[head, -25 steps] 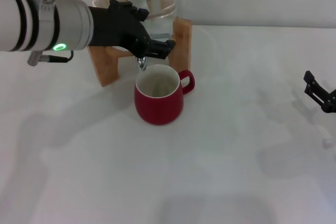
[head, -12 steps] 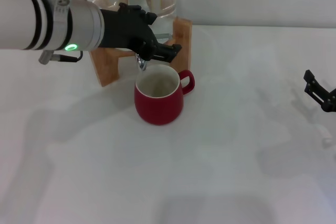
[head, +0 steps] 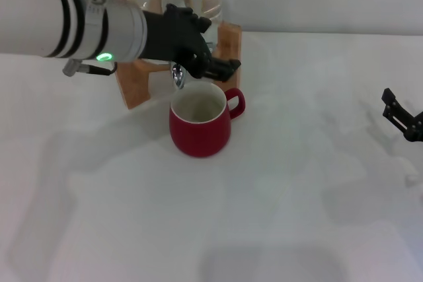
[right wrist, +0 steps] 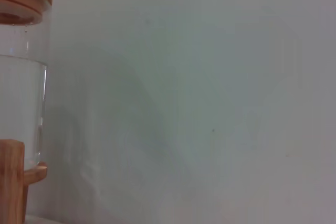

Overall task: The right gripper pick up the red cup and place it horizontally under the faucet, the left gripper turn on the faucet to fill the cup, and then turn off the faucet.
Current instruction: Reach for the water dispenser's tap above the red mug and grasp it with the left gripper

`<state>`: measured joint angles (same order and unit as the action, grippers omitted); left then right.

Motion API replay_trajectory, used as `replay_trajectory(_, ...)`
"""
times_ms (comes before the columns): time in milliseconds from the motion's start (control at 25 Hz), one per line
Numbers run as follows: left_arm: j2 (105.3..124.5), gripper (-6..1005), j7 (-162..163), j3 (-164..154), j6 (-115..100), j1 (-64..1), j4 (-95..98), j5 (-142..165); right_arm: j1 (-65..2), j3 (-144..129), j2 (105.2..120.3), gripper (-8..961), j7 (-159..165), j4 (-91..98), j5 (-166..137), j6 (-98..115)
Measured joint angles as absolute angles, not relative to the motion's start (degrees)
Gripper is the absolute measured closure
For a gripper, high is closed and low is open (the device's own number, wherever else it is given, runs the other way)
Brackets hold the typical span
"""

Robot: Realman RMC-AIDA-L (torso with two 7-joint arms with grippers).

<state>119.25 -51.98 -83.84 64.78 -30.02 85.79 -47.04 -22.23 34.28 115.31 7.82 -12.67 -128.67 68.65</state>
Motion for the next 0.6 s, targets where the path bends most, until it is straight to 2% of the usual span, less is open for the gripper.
replay_trajectory(600, 119.36, 110, -51.6, -84.3, 66.5, -29.7, 86.5, -45.3, -22.2, 34.3, 115.23, 86, 8.5, -12.5, -128.7, 68.6)
